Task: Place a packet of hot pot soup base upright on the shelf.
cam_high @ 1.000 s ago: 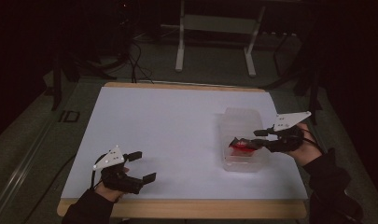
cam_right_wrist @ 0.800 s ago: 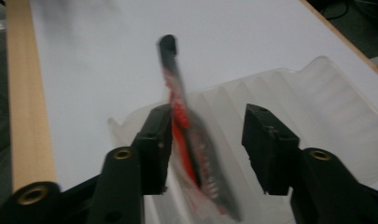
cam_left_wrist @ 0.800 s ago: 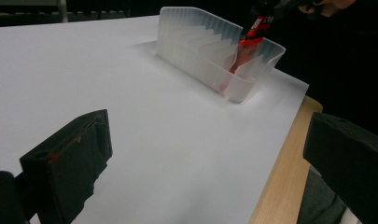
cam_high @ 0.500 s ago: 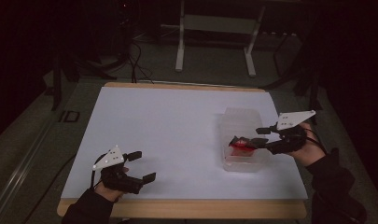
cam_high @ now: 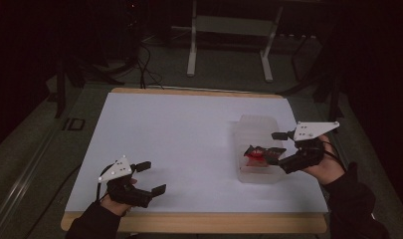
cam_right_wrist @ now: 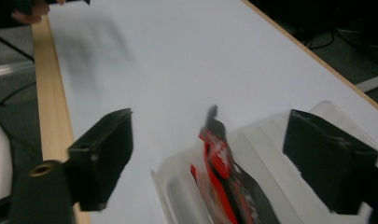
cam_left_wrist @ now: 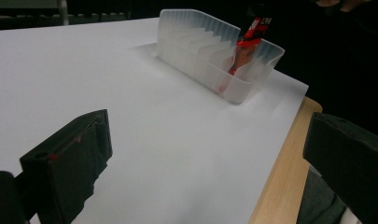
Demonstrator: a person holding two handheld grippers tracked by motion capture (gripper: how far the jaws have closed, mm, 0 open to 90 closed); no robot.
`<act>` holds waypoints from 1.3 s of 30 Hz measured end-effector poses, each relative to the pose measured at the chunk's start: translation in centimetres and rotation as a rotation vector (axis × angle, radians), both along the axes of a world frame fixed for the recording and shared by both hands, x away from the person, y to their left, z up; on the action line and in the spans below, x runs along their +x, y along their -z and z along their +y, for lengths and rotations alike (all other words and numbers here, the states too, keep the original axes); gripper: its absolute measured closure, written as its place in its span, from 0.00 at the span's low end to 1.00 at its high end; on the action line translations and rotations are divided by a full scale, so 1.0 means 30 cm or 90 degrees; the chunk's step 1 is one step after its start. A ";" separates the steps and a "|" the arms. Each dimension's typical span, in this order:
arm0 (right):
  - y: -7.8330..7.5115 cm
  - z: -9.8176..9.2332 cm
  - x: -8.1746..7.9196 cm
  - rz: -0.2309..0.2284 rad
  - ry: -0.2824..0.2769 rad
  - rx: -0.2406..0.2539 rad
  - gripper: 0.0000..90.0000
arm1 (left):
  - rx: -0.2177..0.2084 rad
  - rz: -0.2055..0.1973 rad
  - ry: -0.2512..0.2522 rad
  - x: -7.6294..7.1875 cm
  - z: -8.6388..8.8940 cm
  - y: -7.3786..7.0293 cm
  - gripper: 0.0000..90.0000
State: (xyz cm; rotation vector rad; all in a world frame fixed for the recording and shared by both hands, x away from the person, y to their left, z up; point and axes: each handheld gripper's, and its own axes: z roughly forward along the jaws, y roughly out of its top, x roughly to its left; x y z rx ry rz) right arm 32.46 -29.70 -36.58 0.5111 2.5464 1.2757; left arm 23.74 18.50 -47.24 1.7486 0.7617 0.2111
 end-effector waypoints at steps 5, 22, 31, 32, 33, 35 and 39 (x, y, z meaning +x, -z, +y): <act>-0.005 0.038 -0.033 0.000 -0.008 0.006 0.12 | -0.001 -0.004 0.000 -0.002 0.001 -0.004 0.01; 0.028 0.108 -0.164 -0.024 -0.013 0.094 0.12 | -0.005 -0.009 0.001 -0.009 0.008 -0.008 0.01; 0.107 0.144 -0.231 -0.009 0.017 0.107 0.12 | -0.003 -0.010 0.004 -0.011 0.006 -0.009 0.01; 0.119 0.150 -0.235 -0.004 0.019 0.106 0.12 | -0.002 -0.011 0.003 -0.011 0.006 -0.010 0.01; 0.132 0.156 -0.240 -0.002 0.023 0.102 0.12 | -0.004 -0.012 0.002 -0.012 0.006 -0.011 0.02; 0.154 0.164 -0.249 -0.004 0.035 0.105 0.14 | -0.002 -0.014 0.001 -0.013 0.007 -0.013 0.01; 0.182 0.172 -0.263 0.003 0.046 0.109 0.14 | -0.001 -0.016 0.002 -0.014 0.008 -0.012 0.01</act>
